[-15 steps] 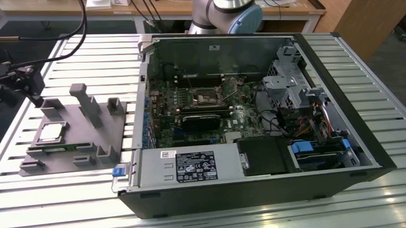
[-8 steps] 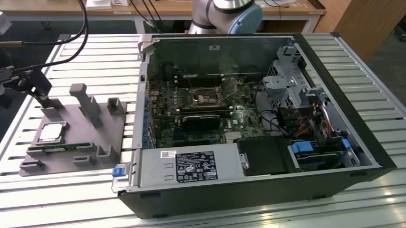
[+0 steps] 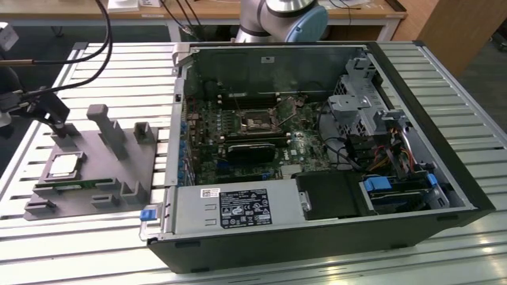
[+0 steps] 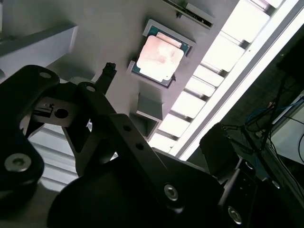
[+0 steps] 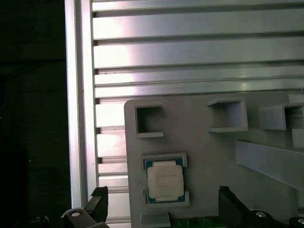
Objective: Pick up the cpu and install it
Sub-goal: 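Pick up the cpu and move it towards the insertion slot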
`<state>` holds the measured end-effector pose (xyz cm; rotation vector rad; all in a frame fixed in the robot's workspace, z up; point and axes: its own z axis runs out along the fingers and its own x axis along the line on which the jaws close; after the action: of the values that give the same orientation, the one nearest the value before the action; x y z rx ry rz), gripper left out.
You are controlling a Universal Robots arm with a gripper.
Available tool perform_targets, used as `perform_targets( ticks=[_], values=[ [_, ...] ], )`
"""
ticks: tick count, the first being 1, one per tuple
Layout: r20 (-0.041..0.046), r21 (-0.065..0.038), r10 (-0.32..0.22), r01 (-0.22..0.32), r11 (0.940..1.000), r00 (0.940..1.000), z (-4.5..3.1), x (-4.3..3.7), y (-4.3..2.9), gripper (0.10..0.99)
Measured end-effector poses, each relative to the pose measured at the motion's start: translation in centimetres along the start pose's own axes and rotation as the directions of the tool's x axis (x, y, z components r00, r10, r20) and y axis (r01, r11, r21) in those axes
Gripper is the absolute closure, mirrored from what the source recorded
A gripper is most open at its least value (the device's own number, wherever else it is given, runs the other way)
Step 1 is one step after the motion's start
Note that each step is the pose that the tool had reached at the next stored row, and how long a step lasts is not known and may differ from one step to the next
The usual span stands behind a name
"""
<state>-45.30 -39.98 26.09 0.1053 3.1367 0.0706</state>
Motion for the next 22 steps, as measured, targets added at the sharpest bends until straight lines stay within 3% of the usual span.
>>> perform_targets(
  ticks=[11, 15, 22],
  values=[
    [-0.0008, 0.000, -0.007, 0.007, 1.0000, 1.0000, 1.99, -0.01, -0.17, 0.098],
    [-0.0034, 0.000, -0.054, 0.054, 0.9986, 0.9985, 2.72, -0.01, -0.20, 0.098],
    [-0.0046, 0.000, -0.057, 0.057, 0.9984, 0.9983, 3.99, -0.01, -0.28, 0.098]
  ],
)
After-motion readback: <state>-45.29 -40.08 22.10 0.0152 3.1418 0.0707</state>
